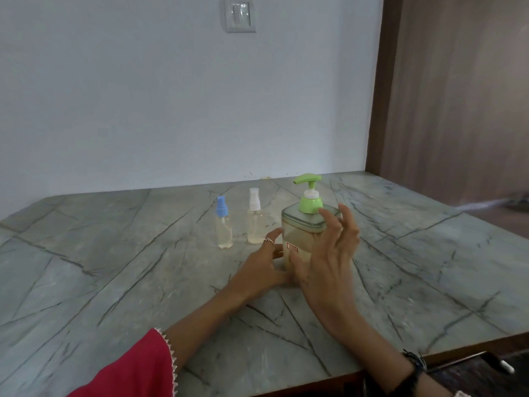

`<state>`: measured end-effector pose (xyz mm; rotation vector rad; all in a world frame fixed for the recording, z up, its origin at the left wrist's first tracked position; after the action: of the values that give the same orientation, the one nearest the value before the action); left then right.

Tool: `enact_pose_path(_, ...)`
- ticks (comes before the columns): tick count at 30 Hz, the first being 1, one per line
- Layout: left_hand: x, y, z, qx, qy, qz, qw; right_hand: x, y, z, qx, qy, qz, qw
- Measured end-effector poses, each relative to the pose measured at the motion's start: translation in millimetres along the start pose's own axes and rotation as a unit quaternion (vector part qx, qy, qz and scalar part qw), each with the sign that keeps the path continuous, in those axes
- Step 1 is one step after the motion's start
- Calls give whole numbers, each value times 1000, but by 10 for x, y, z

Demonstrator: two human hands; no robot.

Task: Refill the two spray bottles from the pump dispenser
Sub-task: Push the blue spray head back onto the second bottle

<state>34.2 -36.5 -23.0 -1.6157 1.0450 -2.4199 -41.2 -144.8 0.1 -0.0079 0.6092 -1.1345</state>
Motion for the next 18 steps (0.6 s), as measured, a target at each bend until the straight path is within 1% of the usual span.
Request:
enact_pose_path(3,93,37,-31,34,21,35,999,130,13,23,-44,16,89,995)
enact_pose_path(5,142,64,-40,56,21,26,998,220,13,58,-82,36,157,984)
enact_pose_path(7,156,83,-35,75,15,24,997,321,15,116,-128,87,257,954)
enact_pose_path(8,156,98,-37,83,11,31,996,370,13,150,-146,99,298,938)
enact_pose_path(11,167,143,-60,99,13,50,994,529,-7,243,-202,95,377,899)
enact_pose_path(13,169,172,-58,100,13,64,993,611,-18,309,-249,102,413,870)
enact_pose_path(15,159,189,-11,97,4,67,993,702,-20,372,-277,115,423,855)
enact_pose_path(18,164,199,70,92,-10,43,995,811,-9,464,-295,134,380,866)
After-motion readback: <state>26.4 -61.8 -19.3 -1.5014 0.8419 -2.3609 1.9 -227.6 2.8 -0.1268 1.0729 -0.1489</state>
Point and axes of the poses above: each hand's wrist, its own z-axis towards the middle knuckle, its own y-axis out of the palm, x = y × z, the point moved 3 cm from there along z, towards the middle knuckle
